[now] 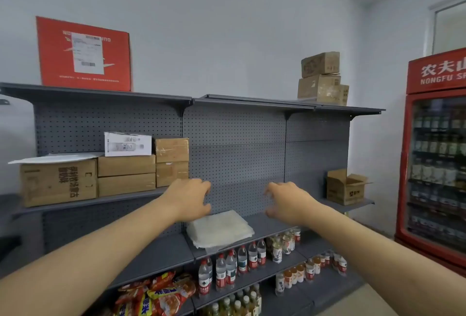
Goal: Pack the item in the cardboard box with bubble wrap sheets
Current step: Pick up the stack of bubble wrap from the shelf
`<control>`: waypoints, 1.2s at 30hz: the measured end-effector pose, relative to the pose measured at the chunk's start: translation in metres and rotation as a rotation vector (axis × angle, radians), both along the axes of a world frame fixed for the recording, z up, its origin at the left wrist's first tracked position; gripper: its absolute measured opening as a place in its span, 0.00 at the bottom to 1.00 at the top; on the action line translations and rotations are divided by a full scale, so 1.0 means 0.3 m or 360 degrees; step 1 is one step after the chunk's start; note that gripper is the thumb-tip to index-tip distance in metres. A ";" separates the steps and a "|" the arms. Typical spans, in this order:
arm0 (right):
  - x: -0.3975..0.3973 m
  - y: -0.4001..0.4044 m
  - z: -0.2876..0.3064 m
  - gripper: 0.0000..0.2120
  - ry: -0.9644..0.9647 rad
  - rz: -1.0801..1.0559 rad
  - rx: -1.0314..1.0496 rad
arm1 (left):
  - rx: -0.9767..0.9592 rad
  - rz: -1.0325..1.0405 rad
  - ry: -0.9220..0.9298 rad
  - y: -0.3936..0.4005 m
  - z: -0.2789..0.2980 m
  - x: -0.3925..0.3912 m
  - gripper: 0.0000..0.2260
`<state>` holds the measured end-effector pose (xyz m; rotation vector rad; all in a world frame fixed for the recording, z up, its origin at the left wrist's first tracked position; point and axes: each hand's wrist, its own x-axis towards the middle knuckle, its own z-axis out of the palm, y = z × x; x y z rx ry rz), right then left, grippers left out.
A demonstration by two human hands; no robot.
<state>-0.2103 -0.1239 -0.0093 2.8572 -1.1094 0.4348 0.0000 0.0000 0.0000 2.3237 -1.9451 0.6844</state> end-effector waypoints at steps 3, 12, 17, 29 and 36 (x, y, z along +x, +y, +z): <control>0.037 -0.120 -0.007 0.25 0.0011 -0.0008 0.0040 | 0.0019 0.0030 -0.0020 -0.115 -0.007 0.033 0.18; 0.185 -0.498 0.005 0.23 0.0008 0.0033 0.0075 | -0.0001 0.0088 0.0013 -0.479 0.040 0.159 0.18; 0.280 -0.661 0.011 0.24 0.0010 0.0032 0.0083 | -0.0019 0.0114 0.0042 -0.631 0.041 0.248 0.18; 0.556 -1.012 0.003 0.24 0.0045 -0.0021 0.0112 | 0.0033 0.0145 0.0072 -0.981 0.007 0.533 0.18; 0.708 -1.195 -0.049 0.24 0.0090 -0.0019 0.0175 | 0.0092 0.0124 0.0121 -1.190 -0.050 0.660 0.18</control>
